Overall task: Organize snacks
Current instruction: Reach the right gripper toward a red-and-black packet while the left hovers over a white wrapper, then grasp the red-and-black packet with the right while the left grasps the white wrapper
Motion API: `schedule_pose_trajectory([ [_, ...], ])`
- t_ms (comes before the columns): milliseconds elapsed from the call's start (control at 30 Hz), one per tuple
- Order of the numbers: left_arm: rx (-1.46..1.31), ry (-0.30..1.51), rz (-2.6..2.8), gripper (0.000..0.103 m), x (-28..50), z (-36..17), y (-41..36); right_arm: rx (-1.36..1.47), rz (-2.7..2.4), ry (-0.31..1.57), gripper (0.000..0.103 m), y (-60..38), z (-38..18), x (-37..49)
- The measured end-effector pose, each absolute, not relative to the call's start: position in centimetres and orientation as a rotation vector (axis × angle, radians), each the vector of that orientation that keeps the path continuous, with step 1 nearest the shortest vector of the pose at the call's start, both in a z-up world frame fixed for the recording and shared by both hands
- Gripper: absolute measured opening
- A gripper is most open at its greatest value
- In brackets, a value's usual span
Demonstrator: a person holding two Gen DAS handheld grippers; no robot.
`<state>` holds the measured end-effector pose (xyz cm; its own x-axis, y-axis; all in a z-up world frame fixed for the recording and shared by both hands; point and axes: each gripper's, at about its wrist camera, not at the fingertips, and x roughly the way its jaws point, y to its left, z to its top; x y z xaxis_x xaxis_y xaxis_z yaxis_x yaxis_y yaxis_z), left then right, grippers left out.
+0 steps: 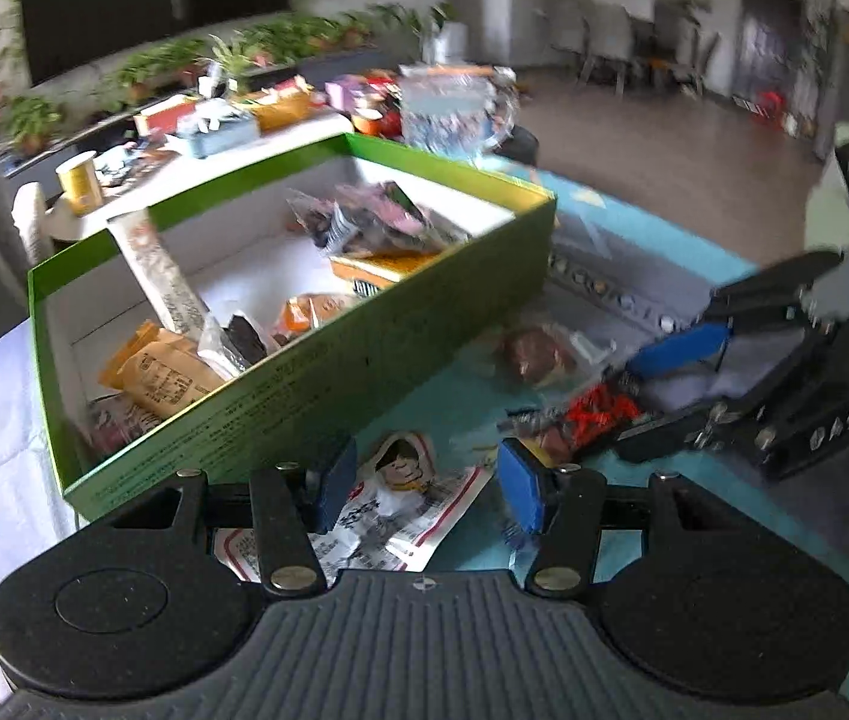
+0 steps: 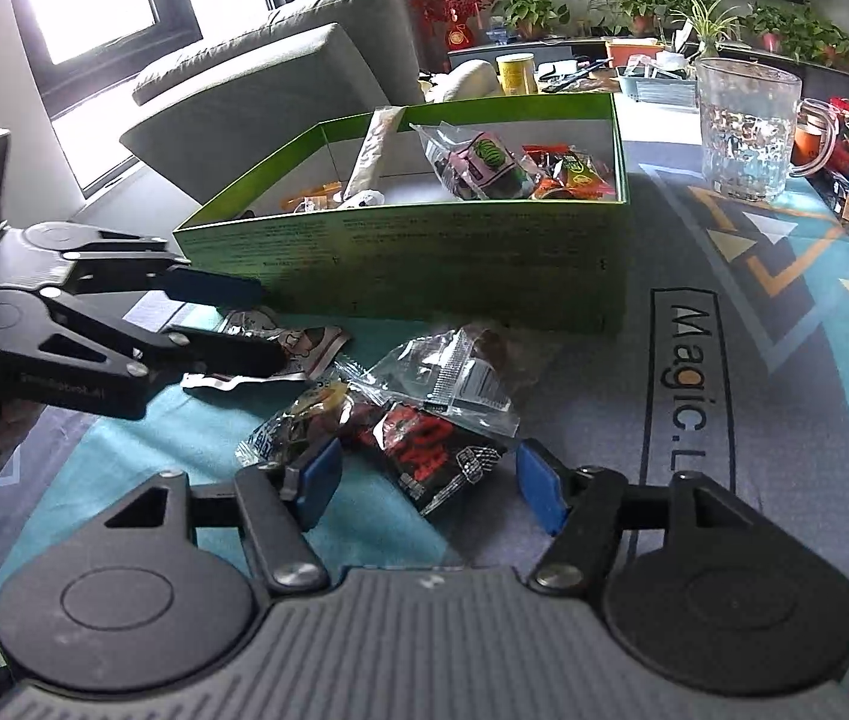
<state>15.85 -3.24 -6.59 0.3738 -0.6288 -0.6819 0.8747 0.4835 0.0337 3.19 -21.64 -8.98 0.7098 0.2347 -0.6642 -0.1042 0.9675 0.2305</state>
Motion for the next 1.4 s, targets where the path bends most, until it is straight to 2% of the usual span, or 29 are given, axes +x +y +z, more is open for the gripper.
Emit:
schedule_pose_trajectory([
  [167,0.473,0.706,-1.058,0.050,16.6,-7.0,-2.4,0.180,0.198,0.758,0.040,-21.8,-9.1,3.2],
  [500,0.471,0.661,-0.985,0.054,14.7,-8.0,-1.5,0.121,0.218,0.748,0.041,-20.9,-9.4,4.0],
  [833,0.261,0.870,-0.755,0.053,11.0,-6.1,-0.6,0.105,0.331,0.762,0.041,-19.9,-9.2,2.6],
  [967,0.239,0.818,-0.692,0.053,10.7,-5.3,0.3,0.040,0.337,0.731,0.041,-19.2,-8.9,1.9],
  [1400,0.219,0.839,-0.626,0.055,11.3,-6.9,-0.2,0.047,0.270,0.735,0.041,-19.2,-9.3,3.2],
])
